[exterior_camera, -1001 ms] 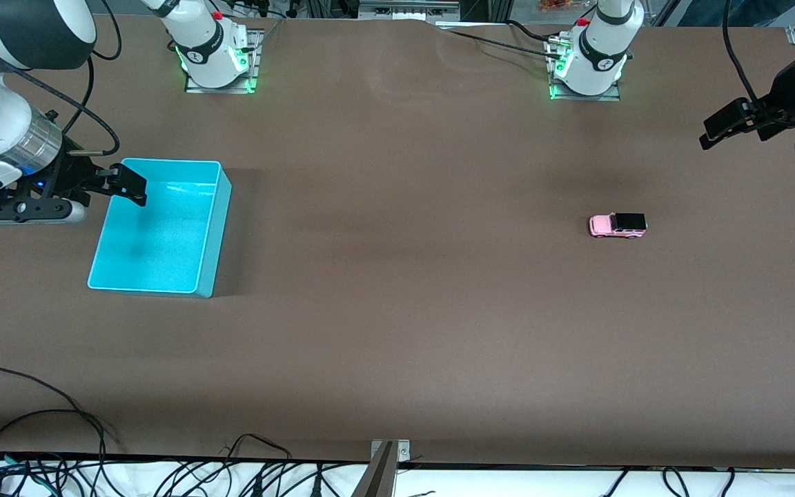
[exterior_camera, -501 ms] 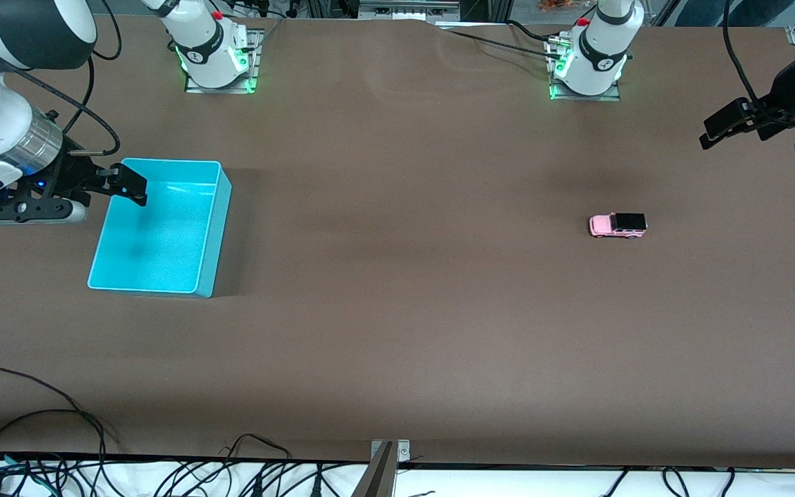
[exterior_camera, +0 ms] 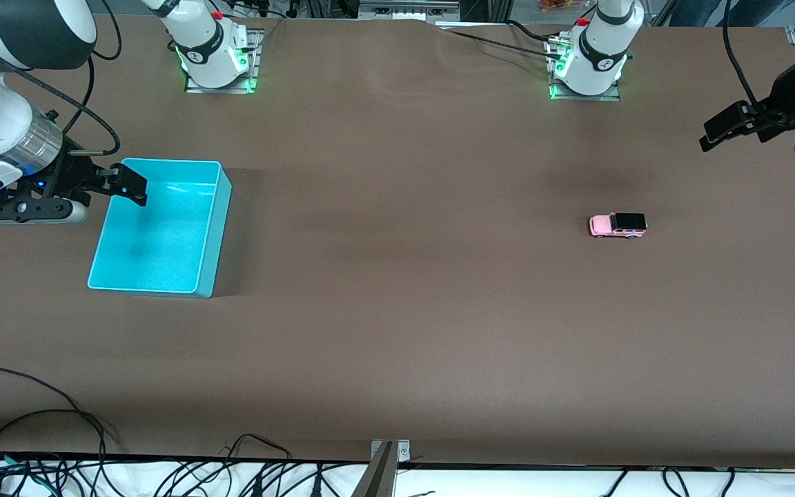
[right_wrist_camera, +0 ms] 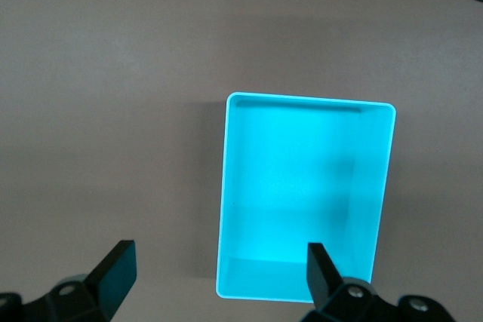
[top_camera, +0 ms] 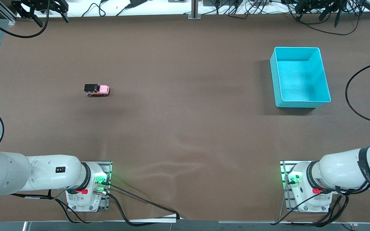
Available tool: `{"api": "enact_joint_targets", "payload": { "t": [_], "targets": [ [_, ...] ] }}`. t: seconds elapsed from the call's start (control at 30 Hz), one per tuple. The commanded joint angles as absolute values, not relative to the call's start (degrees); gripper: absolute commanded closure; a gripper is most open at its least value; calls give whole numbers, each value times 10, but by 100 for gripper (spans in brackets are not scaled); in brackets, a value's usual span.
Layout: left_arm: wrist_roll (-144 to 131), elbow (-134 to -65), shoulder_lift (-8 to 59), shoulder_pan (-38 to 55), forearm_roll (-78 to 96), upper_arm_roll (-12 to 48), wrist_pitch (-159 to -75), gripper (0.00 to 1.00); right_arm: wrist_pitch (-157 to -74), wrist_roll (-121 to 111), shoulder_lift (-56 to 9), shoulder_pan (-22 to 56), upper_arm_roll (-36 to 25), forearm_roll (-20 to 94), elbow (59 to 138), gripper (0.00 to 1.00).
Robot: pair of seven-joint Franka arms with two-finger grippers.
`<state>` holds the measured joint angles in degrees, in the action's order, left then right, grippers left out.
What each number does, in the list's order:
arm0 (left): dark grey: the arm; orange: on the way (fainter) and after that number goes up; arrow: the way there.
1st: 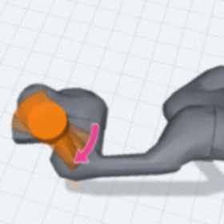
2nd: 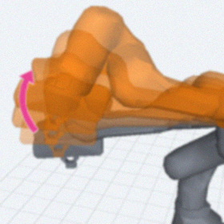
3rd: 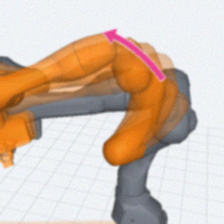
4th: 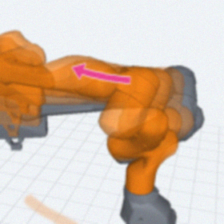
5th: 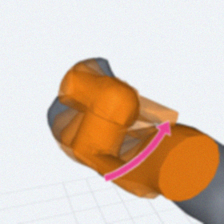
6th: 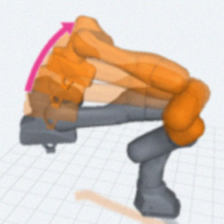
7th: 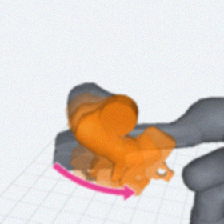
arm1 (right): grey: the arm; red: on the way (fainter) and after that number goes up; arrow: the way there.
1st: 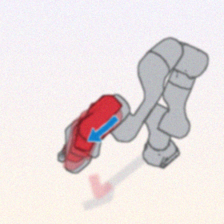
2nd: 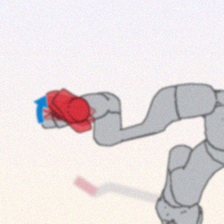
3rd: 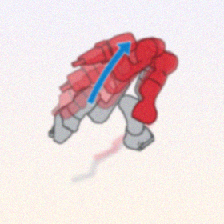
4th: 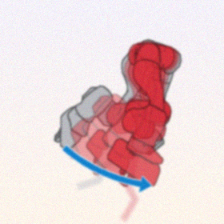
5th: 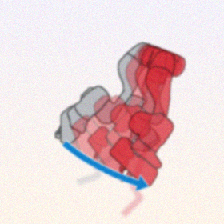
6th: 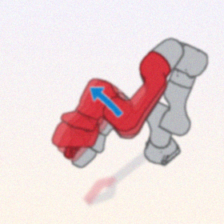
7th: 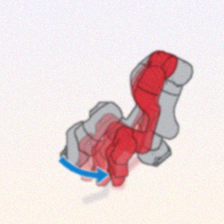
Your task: Wind and store pink jeep toy
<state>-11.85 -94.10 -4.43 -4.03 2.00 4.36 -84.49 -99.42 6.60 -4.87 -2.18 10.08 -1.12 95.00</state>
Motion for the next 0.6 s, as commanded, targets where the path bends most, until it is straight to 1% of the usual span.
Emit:
{"api": "enact_joint_targets", "payload": {
  "t": [0.0, 0.4, 0.43, 0.57],
  "targets": [
    [-105, -934, -25, -41, -2, 44, -860, 0, -989, 67, -52, -22, 105, -22, 940, 0],
    [-107, -939, 40, -36, 2, 46, -874, 0, -989, 67, -52, -22, 105, -22, 940, 0],
    [-107, -943, 41, -35, 2, 47, -881, 0, -989, 67, -52, -22, 105, -22, 940, 0],
    [-107, -997, 37, -35, 4, 49, -931, 0, -989, 67, -52, -22, 105, -22, 940, 0]
  ]
}}
